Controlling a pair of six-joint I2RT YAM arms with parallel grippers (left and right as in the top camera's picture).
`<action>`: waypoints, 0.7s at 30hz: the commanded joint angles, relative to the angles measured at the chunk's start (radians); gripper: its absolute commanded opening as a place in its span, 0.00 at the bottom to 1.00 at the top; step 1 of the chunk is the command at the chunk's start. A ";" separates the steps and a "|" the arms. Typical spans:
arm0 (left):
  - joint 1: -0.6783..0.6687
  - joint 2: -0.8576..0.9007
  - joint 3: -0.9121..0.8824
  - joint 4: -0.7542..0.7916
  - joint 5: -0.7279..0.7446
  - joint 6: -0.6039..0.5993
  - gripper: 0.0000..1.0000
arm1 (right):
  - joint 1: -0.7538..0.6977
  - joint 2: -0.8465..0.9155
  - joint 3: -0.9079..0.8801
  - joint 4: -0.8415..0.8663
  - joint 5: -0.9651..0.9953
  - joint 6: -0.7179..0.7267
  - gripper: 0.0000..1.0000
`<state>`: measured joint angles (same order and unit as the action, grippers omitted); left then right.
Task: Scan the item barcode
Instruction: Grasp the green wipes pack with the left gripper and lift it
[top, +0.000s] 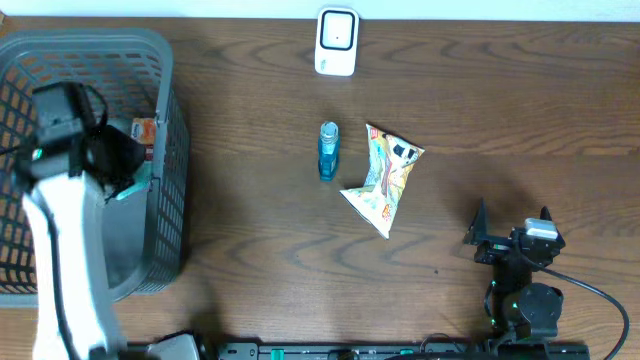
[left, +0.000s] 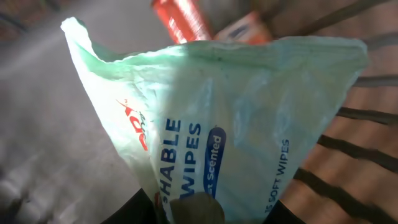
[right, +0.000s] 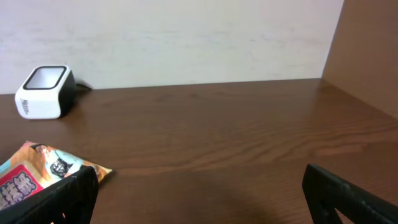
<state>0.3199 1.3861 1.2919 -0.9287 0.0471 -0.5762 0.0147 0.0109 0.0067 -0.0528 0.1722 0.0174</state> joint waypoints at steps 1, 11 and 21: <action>0.004 -0.166 0.008 -0.018 -0.006 0.006 0.35 | -0.008 -0.005 -0.001 -0.003 0.001 -0.008 0.99; 0.004 -0.507 0.008 -0.091 -0.006 0.006 0.36 | -0.008 -0.005 -0.001 -0.003 0.001 -0.008 0.99; 0.004 -0.584 0.008 -0.187 -0.006 0.006 0.36 | -0.008 -0.005 -0.001 -0.003 0.001 -0.008 0.99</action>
<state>0.3199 0.7963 1.2919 -1.1030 0.0467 -0.5762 0.0147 0.0109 0.0067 -0.0532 0.1722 0.0174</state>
